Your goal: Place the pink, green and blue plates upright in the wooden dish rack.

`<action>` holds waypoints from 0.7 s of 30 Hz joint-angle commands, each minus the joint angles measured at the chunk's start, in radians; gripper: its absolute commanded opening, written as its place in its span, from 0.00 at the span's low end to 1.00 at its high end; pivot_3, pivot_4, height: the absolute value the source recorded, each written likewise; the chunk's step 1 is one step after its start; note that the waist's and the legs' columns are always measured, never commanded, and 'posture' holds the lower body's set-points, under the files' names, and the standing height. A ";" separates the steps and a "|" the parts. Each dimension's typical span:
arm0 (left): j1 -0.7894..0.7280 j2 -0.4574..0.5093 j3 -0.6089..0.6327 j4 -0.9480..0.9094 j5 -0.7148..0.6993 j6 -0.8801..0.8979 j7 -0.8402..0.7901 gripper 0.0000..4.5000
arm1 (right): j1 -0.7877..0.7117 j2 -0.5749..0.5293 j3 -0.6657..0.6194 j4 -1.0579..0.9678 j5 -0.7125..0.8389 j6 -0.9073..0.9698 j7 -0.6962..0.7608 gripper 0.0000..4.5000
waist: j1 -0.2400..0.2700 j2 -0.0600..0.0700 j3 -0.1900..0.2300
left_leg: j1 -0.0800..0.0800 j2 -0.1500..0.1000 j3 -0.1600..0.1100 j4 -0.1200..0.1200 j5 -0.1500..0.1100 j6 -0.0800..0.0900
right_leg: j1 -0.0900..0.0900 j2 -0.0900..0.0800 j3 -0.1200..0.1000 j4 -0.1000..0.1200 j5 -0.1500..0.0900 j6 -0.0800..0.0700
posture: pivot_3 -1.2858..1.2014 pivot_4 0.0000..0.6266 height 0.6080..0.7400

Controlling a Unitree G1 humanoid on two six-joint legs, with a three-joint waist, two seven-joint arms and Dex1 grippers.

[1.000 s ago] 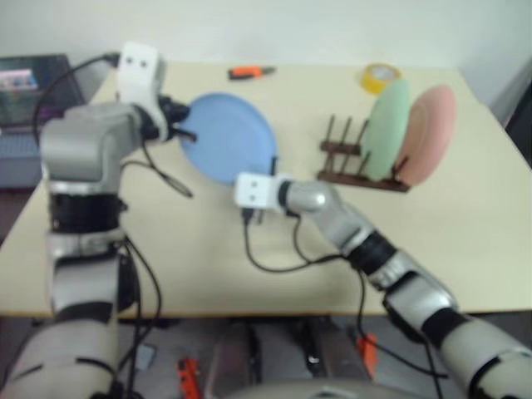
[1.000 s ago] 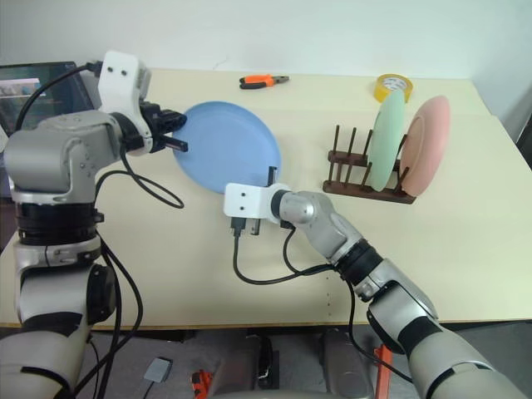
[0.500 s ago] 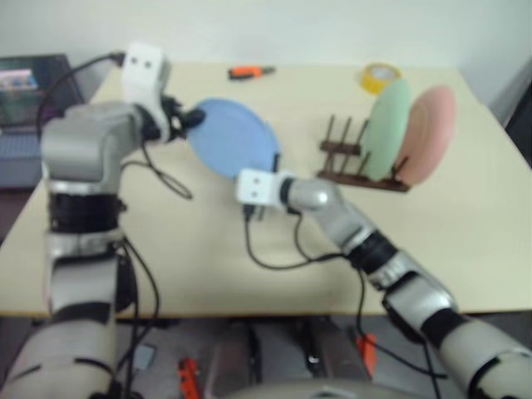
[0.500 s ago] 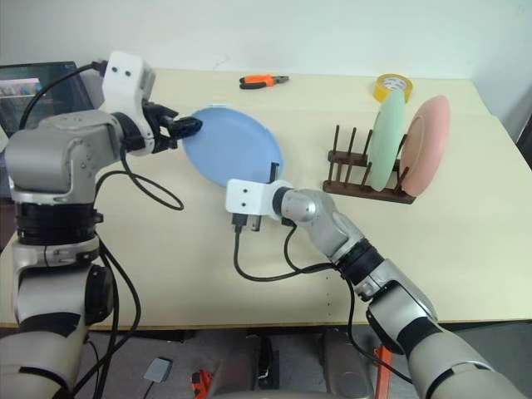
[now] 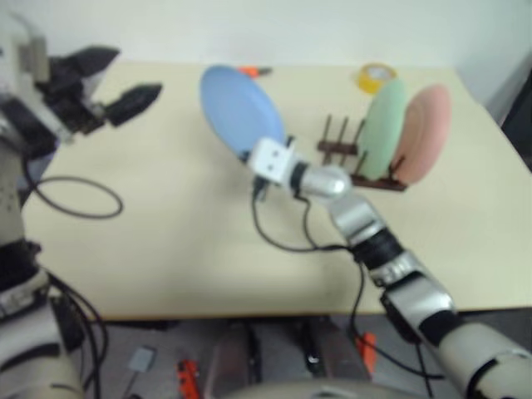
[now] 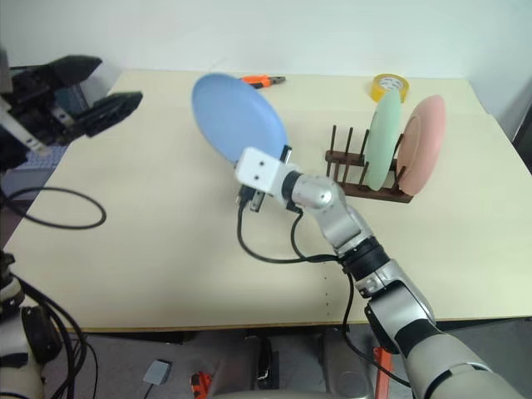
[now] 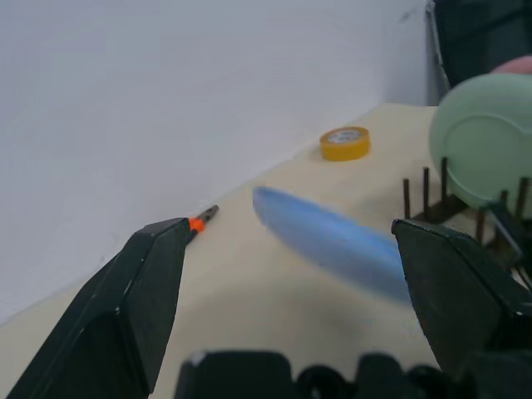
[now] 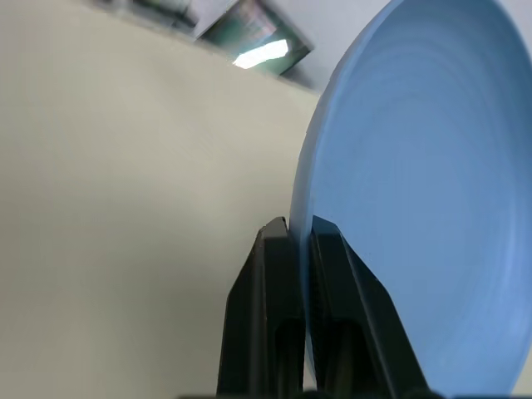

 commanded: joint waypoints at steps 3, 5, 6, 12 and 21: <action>0.079 -0.012 0.063 -0.035 -0.066 -0.071 -0.028 0.95 | -0.065 0.013 -0.218 -0.160 0.248 0.147 0.003 0.00 | 0.005 0.000 0.000 | 0.001 0.000 0.000 0.000 0.000 0.000 | 0.000 0.000 0.000 0.000 0.000 0.000 | 0.52 0.24 1.00; 0.122 -0.022 0.038 -0.032 -0.059 -0.091 -0.035 0.95 | -0.092 0.004 -0.298 -0.203 0.342 0.234 -0.014 0.00 | 0.008 0.000 0.000 | 0.002 0.000 0.001 -0.001 0.000 0.000 | 0.002 -0.001 0.001 -0.001 0.000 0.000 | 0.52 0.24 1.00; 0.135 -0.030 0.025 -0.033 -0.057 -0.099 -0.032 0.95 | -0.109 -0.006 -0.339 -0.220 0.386 0.282 -0.029 0.00 | 0.009 -0.001 0.000 | 0.002 0.000 0.001 -0.001 0.000 0.000 | 0.002 -0.002 0.001 -0.001 0.000 0.000 | 0.52 0.24 1.00; 0.151 -0.057 -0.036 -0.023 -0.041 -0.128 -0.015 0.95 | -0.148 -0.067 -0.476 -0.281 0.563 0.488 -0.075 0.00 | 0.015 -0.001 -0.001 | 0.002 0.001 0.000 -0.002 0.000 0.000 | 0.001 -0.004 0.001 -0.001 -0.004 -0.008 | 0.52 0.24 1.00; 0.146 -0.080 -0.102 0.001 -0.031 -0.152 0.001 0.95 | -0.112 -0.171 -0.582 -0.340 0.748 0.747 -0.149 0.00 | 0.014 -0.001 0.000 | 0.003 0.001 0.001 -0.008 0.000 0.000 | 0.000 -0.003 0.001 -0.002 -0.003 -0.006 | 0.52 0.24 1.00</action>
